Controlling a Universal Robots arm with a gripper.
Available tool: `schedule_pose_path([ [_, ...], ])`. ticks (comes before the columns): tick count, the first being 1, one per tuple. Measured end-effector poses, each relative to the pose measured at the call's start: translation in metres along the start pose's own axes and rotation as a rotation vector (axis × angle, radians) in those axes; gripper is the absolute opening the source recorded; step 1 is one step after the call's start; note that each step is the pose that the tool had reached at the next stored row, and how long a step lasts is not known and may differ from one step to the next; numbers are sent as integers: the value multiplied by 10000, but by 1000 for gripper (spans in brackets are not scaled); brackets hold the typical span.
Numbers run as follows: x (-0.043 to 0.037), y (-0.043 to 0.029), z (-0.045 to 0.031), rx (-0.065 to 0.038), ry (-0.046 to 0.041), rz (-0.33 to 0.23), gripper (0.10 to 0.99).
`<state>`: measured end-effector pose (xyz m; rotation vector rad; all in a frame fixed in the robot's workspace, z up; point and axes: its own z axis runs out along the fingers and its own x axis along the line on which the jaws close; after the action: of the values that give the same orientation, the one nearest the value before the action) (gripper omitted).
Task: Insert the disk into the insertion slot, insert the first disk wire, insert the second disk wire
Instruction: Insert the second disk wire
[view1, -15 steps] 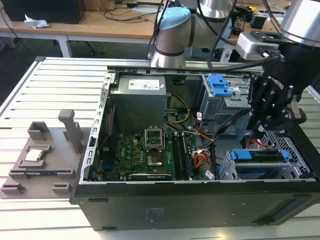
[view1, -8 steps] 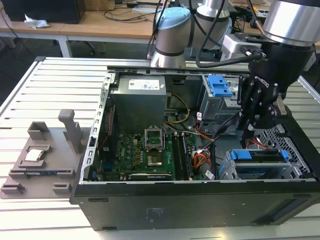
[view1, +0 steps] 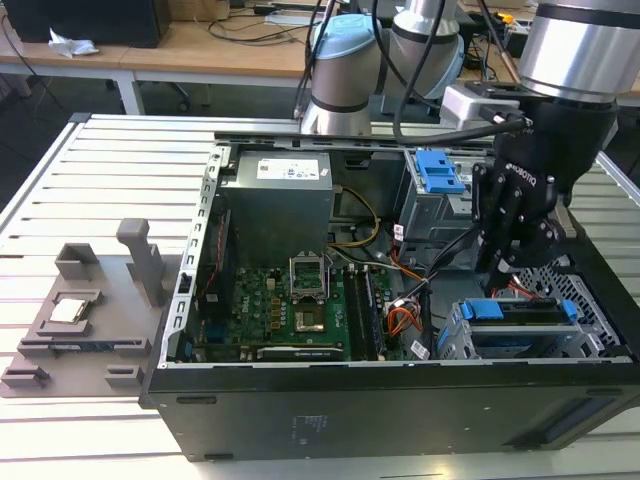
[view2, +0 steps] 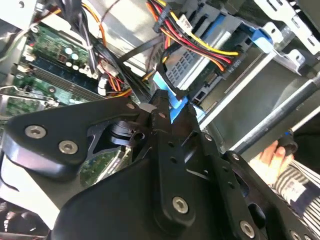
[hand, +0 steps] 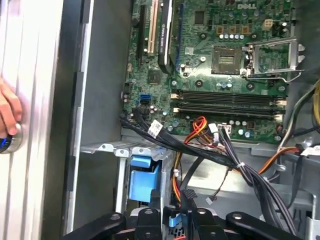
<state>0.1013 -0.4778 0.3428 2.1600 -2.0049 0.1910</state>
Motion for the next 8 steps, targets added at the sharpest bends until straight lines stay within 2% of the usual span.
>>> schedule_pose_path([
  [1,0,0,3,-8,102,4,302],
  [3,-1,0,6,-10,125,5,302],
  [5,-9,-2,43,-13,161,6,302],
  [8,-9,-2,44,-14,178,7,286],
])
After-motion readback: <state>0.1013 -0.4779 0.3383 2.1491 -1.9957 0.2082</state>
